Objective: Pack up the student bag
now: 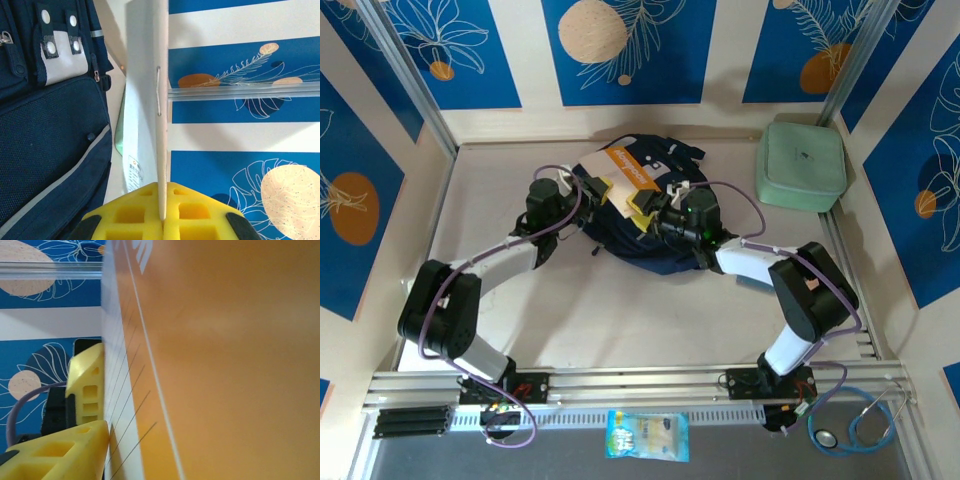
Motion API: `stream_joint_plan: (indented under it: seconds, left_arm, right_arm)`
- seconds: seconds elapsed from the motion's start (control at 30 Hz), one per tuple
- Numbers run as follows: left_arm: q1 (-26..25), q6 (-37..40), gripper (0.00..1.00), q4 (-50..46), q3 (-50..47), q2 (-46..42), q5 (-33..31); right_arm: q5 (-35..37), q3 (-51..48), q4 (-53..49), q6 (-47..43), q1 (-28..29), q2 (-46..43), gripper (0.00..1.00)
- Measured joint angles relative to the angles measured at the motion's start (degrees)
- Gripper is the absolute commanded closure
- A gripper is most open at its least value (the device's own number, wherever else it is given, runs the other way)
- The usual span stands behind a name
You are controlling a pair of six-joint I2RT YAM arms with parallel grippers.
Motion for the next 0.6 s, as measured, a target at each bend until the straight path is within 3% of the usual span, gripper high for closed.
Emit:
stream_joint_plan:
  seconds: [0.3,0.43,0.57,0.6]
  left_arm:
    - [0.0,0.33,0.98,-1.03,0.02,0.15,-0.17]
    - [0.0,1.84,0.83,-3.19,0.02,0.15,-0.13]
    - [0.0,5.77,0.53,-8.22,0.31,0.09,-0.2]
    - [-0.02,7.17,0.47,-9.81,0.39,0.0,-0.31]
  right_arm:
    - [1.44,0.76,-0.66,-1.6,-0.02,-1.01,0.7]
    - [1.84,0.76,-2.38,-3.13,-0.09,-2.23,0.84]
    - [2.34,0.76,-5.73,-5.6,-0.46,-3.78,1.0]
    - [2.45,0.76,-7.08,-6.32,-0.63,-4.39,1.0]
